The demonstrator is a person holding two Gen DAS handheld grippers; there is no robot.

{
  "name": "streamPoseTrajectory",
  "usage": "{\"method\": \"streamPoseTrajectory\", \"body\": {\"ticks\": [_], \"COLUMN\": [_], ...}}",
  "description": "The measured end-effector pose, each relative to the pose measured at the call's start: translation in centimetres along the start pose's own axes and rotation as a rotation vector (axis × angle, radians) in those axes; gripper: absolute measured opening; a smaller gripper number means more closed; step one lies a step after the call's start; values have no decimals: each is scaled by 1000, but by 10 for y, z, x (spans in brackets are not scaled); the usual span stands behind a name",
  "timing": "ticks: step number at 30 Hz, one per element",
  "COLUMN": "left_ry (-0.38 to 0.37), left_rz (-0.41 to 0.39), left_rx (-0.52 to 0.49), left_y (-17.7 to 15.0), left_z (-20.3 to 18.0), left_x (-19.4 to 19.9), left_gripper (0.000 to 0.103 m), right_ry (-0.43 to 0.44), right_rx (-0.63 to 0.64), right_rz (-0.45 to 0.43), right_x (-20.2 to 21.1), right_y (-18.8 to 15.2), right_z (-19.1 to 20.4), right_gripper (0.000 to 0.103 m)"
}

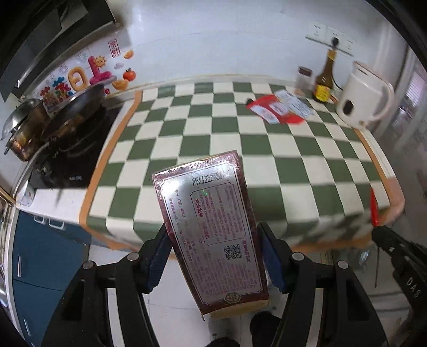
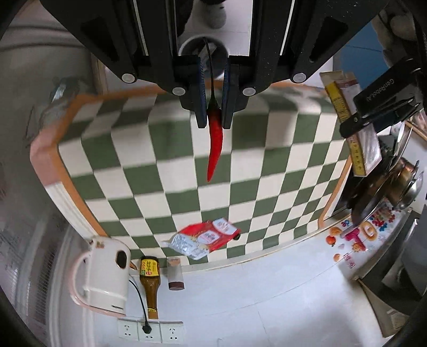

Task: Collect trash
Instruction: 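Carry the brown box and red chili down over the trash bin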

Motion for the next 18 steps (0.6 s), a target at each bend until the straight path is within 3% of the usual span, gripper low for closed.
{"method": "streamPoseTrajectory", "body": {"ticks": [4, 8, 13, 18], "left_ry": [-18, -27, -25, -54], "left_rz": [61, 168, 319, 500], "left_rx": [-21, 0, 24, 96], "left_y": [-32, -64, -112, -161], "left_z": [-15, -27, -38, -39], "left_x": [-14, -53, -135, -250], "left_gripper": [60, 60, 60, 60], "right_ry": [13, 28, 40, 70], "right_rx": [-17, -13, -5, -46], "right_rz": [48, 121, 240, 386], "right_x": [0, -25, -88, -184], "right_y": [-44, -78, -120, -183], "right_z": [-8, -23, -51, -82], "right_gripper": [11, 11, 11, 11]}}
Point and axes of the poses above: each gripper's, at about its wrist camera, not at the fingertips, and x roughly against the way its jaws point, z to its left, y to its top, the point moved 6 cm from there along -x, roughly the way its jaws point, and after that the axes turned 10 degrees about z, right-handed, at the moved point
